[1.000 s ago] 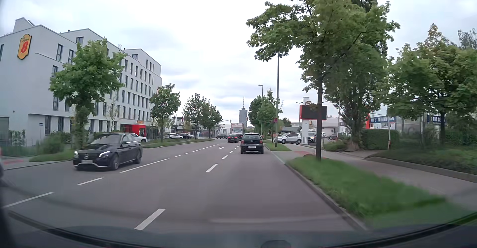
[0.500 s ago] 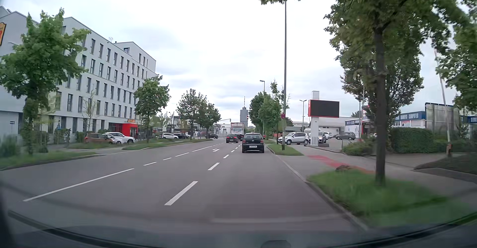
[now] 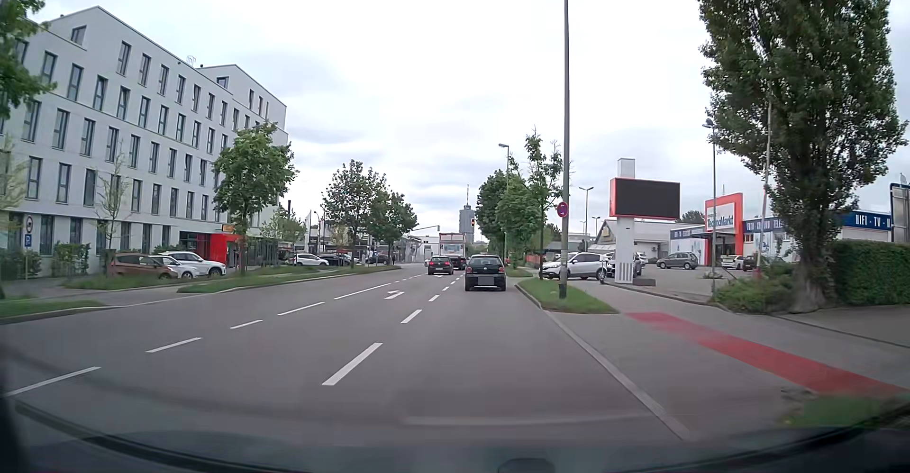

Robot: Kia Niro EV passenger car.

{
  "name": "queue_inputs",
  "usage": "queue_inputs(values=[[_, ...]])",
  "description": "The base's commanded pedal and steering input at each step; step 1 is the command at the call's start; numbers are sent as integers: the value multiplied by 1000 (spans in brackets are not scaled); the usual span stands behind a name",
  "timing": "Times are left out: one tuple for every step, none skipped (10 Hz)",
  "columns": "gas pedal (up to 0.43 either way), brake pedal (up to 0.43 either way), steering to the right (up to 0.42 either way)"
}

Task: Follow the waypoints while adhering to traffic rules and regulations

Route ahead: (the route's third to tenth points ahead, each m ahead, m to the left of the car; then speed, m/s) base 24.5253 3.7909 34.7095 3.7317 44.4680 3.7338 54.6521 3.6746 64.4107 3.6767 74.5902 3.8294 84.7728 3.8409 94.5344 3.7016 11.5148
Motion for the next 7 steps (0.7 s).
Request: queue_inputs(values=[[189,0,4],[189,0,4],[189,0,4],[189,0,3],[189,0,2],[189,0,2],[189,0,2]])
